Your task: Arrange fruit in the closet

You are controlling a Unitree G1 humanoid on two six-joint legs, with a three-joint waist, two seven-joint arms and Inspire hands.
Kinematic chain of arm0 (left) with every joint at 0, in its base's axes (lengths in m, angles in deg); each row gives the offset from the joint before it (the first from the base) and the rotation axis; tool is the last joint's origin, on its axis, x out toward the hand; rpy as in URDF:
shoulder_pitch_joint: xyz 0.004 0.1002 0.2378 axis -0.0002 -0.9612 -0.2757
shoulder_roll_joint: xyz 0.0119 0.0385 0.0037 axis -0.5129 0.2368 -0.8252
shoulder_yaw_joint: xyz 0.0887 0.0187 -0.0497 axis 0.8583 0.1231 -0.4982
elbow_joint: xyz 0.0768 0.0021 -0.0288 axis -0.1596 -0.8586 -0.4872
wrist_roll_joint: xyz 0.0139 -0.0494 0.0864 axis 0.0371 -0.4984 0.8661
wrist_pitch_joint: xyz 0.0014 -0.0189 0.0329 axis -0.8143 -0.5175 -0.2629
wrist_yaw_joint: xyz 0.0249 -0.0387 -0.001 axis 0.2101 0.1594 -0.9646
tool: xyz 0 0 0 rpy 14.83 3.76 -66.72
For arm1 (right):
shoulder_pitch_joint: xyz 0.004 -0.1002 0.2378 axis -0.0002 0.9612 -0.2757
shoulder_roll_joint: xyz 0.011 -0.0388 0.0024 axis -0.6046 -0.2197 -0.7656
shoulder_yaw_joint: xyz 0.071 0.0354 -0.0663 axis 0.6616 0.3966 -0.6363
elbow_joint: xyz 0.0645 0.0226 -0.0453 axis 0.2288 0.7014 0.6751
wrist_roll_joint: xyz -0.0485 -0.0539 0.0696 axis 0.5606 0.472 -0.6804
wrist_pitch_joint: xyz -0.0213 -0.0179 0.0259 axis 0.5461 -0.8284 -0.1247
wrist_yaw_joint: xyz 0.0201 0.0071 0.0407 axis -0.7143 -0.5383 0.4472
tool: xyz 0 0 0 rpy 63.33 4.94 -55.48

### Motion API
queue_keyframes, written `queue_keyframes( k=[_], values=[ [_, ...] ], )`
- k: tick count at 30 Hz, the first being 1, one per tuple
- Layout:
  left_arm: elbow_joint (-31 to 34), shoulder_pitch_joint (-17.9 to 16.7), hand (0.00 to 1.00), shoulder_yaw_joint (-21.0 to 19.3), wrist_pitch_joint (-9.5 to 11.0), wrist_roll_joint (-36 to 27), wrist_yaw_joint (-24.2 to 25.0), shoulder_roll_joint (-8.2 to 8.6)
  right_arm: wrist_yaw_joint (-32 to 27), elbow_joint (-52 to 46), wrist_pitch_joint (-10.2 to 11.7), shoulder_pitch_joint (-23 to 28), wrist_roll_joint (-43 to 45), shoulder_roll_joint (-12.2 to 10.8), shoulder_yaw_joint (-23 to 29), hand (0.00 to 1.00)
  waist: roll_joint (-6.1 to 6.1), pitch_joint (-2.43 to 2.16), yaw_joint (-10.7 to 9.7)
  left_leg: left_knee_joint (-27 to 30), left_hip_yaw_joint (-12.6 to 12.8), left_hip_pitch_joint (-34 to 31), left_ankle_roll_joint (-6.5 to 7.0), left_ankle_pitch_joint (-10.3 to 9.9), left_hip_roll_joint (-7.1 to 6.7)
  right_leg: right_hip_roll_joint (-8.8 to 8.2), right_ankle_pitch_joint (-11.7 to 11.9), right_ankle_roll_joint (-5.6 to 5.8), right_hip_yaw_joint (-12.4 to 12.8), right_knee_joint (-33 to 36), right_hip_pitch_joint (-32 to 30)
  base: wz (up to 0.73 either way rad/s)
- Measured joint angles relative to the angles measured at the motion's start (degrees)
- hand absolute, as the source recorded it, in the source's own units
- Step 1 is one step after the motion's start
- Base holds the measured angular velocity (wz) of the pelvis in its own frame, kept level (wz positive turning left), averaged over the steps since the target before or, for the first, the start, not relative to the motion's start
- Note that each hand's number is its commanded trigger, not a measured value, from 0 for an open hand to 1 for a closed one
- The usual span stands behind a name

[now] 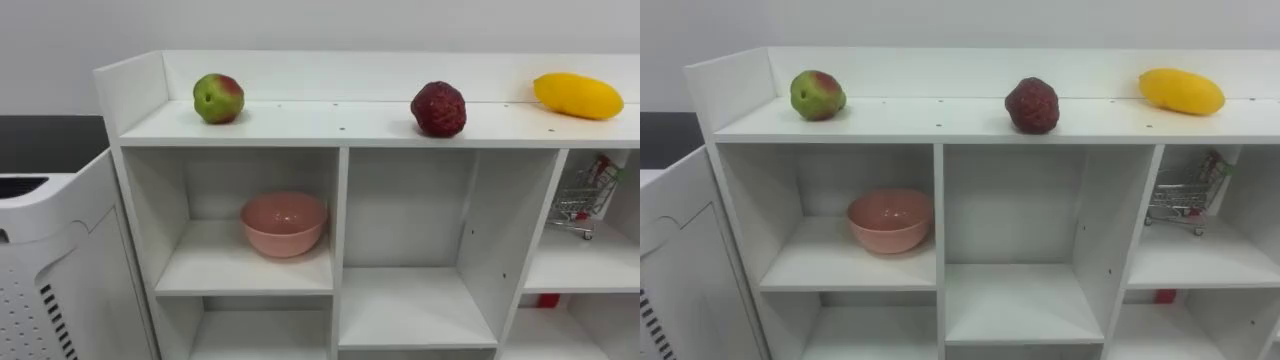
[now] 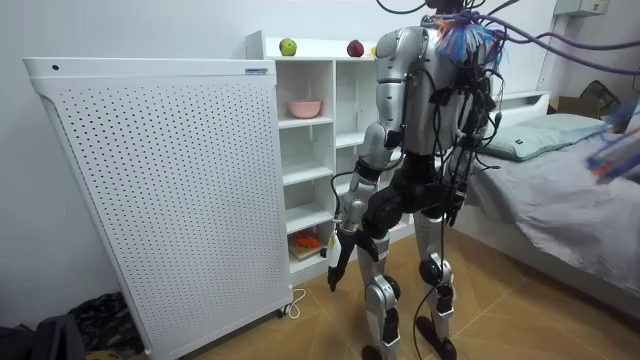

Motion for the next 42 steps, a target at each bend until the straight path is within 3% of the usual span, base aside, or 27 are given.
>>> queue_keyframes(
  k=[8, 14, 17, 20, 22, 24, 27, 31, 38, 42],
  values=[
    [0.14, 0.15, 0.0, -0.02, -0.13, 0.06, -0.1, -0.06, -3.44, 0.06, 0.09, 0.05, -2.05, -0.9, 1.37, 0.0, 0.13, -0.05, -0.3, -0.46, 0.68, 0.9, 0.01, 0.01, -0.11, 0.06, 0.0, 0.0, 1.78, -0.8, 0.42, -0.03],
    [0.52, 0.9, 0.0, -0.26, 2.09, -0.11, -1.5, -0.08, -5.23, -2.22, 0.06, -0.21, -6.57, -1.15, 4.35, 0.0, 0.13, -0.07, -1.33, -0.37, 1.22, 1.13, -0.04, 0.04, 0.05, 0.21, 0.0, 0.0, 2.36, -0.85, 0.73, -0.04],
    [1.23, 1.36, 0.0, -1.3, 3.81, -0.1, -2.57, -0.26, -8.84, -11.6, 0.12, -0.32, -5.39, -1.12, 8.71, 0.0, 0.23, 0.0, -2.24, -0.27, 1.25, 1.11, -0.04, 0.05, 0.04, 0.21, 0.06, -0.05, 2.52, -0.68, 0.66, -0.02],
    [1.62, 1.74, 0.0, -2.47, 5.49, -0.42, -3.08, -0.49, -11.86, -27.7, 0.63, -0.25, -4.2, -1.18, 11.2, 0.0, 0.52, -0.03, -2.89, -0.4, 1.64, 1.12, -0.07, 0.06, 0.1, 0.26, 0.11, -0.1, 2.99, -0.33, -0.05, -0.09],
    [1.63, 2.48, 0.0, -2.53, 6.23, -1.44, -3.83, -0.53, -14.8, -41.55, 2.24, -0.27, -0.52, -1.24, 11.64, 0.0, 0.61, 0.01, -2.94, -0.31, 1.83, 1.02, -0.07, 0.08, 0.15, 0.3, 0.11, -0.1, 3.19, 0.06, -0.29, -0.05],
    [1.74, 2.71, 0.0, -2.53, 7.09, -1.68, -3.92, -0.55, -16.57, -48.53, 4.92, -0.65, 1.4, -1.32, 11.65, 0.0, 0.79, -0.13, -2.85, -0.37, 1.83, 1.02, -0.07, 0.08, 0.15, 0.3, 0.11, -0.1, 3.19, 0.06, -0.59, 0.0],
    [2.5, 2.43, 0.0, -2.48, 7.85, -2.49, -3.93, -0.53, -18.54, -59.11, 6.07, -0.56, 3.6, -1.65, 10.59, 0.0, 0.62, -0.34, -2.42, -0.92, 2.03, 1.18, -0.09, 0.14, 0.14, 0.3, 0.11, -0.1, 3.38, 0.05, -1.05, -0.03],
    [2.44, 2.41, 0.0, -2.28, 8.07, -2.47, -4.28, -0.56, -20.1, -65.8, 7.0, -0.88, 7.3, -1.66, 9.94, 0.0, 0.43, -0.45, -1.55, -1.19, 2.06, 1.02, -0.09, 0.16, 0.14, 0.3, 0.12, -0.1, 3.29, 0.14, -1.67, -0.04],
    [2.3, 2.37, 0.0, -1.96, 9.15, -2.47, -4.88, -0.56, -23.45, -74.58, 8.09, -2.59, 7.85, -1.1, 9.97, 0.0, 1.31, -0.55, -1.02, -1.43, 1.19, 0.57, -0.13, 0.24, 0.12, 0.38, 0.13, -0.1, 2.78, 0.13, -1.65, -0.02],
    [2.36, 2.51, 0.0, -0.94, 10.45, -2.51, -4.65, -0.58, -24.73, -79.13, 9.4, -7.12, 7.83, 0.3, 9.81, 0.0, 1.14, -0.38, -1.02, -1.63, 1.16, 0.85, -0.21, 0.44, 0.12, 0.38, 0.13, -0.1, 2.17, 0.1, -1.25, 0.0]
  ],
)
